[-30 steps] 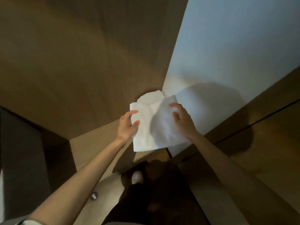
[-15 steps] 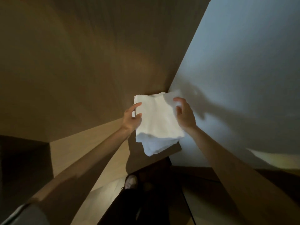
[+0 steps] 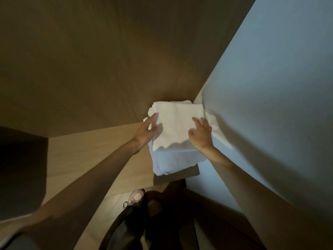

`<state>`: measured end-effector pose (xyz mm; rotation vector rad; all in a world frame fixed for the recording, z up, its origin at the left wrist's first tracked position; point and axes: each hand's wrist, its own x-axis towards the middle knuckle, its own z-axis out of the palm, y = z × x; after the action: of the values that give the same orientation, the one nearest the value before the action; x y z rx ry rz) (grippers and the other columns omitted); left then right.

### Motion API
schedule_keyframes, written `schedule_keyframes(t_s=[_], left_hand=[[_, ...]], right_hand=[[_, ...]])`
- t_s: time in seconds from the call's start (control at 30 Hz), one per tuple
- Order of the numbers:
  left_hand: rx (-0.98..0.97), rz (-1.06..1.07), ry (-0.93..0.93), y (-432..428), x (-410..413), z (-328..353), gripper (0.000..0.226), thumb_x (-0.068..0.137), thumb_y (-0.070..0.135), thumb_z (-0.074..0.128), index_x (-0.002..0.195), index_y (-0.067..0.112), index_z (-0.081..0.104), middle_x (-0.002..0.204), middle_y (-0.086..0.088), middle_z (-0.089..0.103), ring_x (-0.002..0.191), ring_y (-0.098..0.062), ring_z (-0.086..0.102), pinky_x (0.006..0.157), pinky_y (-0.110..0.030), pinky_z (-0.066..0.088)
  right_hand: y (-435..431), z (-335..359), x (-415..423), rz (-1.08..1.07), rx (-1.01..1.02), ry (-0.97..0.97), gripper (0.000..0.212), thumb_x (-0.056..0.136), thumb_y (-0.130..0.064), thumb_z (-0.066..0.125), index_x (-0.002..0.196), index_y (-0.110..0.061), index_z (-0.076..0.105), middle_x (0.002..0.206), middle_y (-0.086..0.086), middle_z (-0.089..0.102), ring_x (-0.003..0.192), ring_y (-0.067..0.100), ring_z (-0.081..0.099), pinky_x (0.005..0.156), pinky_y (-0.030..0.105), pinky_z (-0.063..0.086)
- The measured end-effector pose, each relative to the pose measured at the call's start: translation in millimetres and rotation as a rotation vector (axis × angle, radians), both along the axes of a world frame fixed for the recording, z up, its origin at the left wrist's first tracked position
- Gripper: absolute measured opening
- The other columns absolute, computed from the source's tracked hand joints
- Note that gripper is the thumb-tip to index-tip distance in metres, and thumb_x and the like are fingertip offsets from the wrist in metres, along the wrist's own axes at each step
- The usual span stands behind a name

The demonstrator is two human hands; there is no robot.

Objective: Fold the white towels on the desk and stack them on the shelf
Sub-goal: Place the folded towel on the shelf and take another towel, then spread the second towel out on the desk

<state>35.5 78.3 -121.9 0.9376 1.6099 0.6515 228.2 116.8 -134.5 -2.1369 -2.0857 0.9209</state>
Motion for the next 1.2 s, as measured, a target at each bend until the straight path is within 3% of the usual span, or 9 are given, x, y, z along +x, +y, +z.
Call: schedule_keyframes(t_s=[0.13,0.23,0.33,0.5,0.67,0.77,1.03,1.2], left_hand=[[0.070,-0.088,0.270,-23,-5,43,0.046,0.098,0.013,0.039,0.144,0.019,0.038,0.148,-0.006,0.041,0.134,-0.027,0.041,0.106,-0.029,0.034],[0.134,-0.099,0.388,-49,-10,85,0.044,0.096,0.009,0.039,0.140,0.017,0.044,0.139,-0.010,0.052,0.121,-0.029,0.054,0.096,-0.029,0.042],[0.178,-0.036,0.525,-86,-21,130,0.042,0.096,0.012,0.042,0.137,0.017,0.047,0.139,-0.010,0.051,0.123,-0.030,0.052,0.095,-0.029,0.041],[0.175,0.080,0.753,-167,-57,183,0.036,0.097,0.021,0.044,0.132,0.018,0.048,0.127,-0.009,0.055,0.113,-0.030,0.056,0.092,-0.041,0.050],[0.151,0.178,1.022,-266,-96,209,0.040,0.098,0.029,0.042,0.137,0.021,0.044,0.137,-0.004,0.051,0.123,-0.026,0.051,0.102,-0.043,0.045],[0.115,0.260,1.093,-324,-119,219,0.040,0.097,0.029,0.043,0.137,0.024,0.044,0.138,-0.001,0.051,0.127,-0.023,0.048,0.107,-0.043,0.041],[-0.014,0.452,1.233,-491,-197,241,0.042,0.095,0.027,0.045,0.137,0.022,0.045,0.138,-0.004,0.050,0.126,-0.024,0.048,0.108,-0.039,0.038],[-0.059,0.535,1.253,-614,-265,251,0.040,0.095,0.027,0.046,0.134,0.019,0.050,0.135,-0.007,0.052,0.120,-0.026,0.053,0.100,-0.039,0.042]], right_hand=[[-18,47,-12,0.096,0.035,0.086,0.045,0.097,-0.016,0.046,0.141,-0.015,0.039,0.150,0.007,0.035,0.137,0.024,0.034,0.117,0.038,0.024],[-42,86,-29,0.245,0.094,0.085,0.039,0.098,-0.020,0.045,0.138,-0.019,0.043,0.145,0.003,0.043,0.133,0.024,0.039,0.112,0.038,0.034],[-66,124,-52,0.402,0.150,0.100,0.036,0.098,-0.021,0.045,0.134,-0.022,0.047,0.139,0.000,0.050,0.126,0.021,0.047,0.104,0.036,0.044],[-111,184,-94,0.669,0.226,0.151,0.035,0.099,-0.019,0.042,0.133,-0.020,0.048,0.133,0.002,0.056,0.121,0.023,0.051,0.098,0.040,0.046],[-173,221,-146,0.939,0.311,0.164,0.034,0.099,-0.022,0.041,0.133,-0.022,0.047,0.129,-0.002,0.058,0.118,0.019,0.052,0.097,0.038,0.045],[-213,237,-185,1.111,0.338,0.186,0.035,0.100,-0.024,0.040,0.135,-0.024,0.045,0.131,-0.005,0.056,0.119,0.015,0.051,0.097,0.030,0.040],[-359,258,-304,1.367,0.388,0.245,0.035,0.100,-0.026,0.041,0.135,-0.025,0.045,0.130,-0.005,0.057,0.119,0.015,0.051,0.099,0.035,0.044],[-472,260,-382,1.446,0.434,0.283,0.034,0.099,-0.024,0.043,0.132,-0.023,0.048,0.129,-0.004,0.057,0.118,0.017,0.052,0.096,0.039,0.046]])
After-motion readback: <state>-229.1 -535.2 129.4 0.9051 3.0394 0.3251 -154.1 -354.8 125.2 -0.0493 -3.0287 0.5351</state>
